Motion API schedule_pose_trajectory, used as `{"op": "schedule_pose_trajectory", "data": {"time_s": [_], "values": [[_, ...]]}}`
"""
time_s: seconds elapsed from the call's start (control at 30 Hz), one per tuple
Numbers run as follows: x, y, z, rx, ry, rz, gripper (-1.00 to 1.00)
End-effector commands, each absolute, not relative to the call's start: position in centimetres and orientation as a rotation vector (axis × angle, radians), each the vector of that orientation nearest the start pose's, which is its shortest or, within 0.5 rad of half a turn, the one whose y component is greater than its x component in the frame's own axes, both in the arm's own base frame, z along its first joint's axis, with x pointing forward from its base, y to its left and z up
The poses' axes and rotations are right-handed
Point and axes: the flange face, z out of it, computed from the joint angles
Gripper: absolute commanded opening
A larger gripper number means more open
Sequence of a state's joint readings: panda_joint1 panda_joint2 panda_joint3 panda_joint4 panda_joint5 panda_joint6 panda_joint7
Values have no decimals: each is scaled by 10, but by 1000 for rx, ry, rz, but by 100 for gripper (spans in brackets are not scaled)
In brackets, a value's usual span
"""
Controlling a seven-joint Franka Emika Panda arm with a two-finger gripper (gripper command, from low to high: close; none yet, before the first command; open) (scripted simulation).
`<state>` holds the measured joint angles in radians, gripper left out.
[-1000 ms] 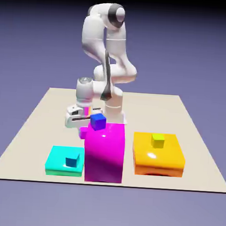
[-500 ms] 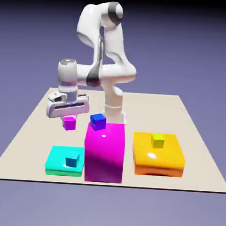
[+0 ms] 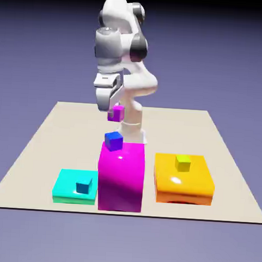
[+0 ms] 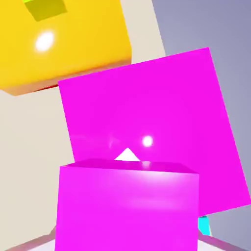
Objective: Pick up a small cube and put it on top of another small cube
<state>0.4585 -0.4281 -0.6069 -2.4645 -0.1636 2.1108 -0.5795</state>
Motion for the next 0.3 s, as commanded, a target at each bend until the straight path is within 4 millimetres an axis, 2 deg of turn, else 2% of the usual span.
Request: {"op": "schedule_pose_trajectory", "data": {"time_s": [0.0,0.03,0.07,0.1,0.23,0.27], "values": [[422,-73,407,-2937,-839,-73,-100],[421,-73,399,-2937,-839,-73,-100],[421,-73,399,-2937,-839,-73,100],[421,-73,399,-2937,-839,-73,100],[421,-77,461,-2937,-839,-73,100],[420,-78,469,-2937,-839,-73,100]]}}
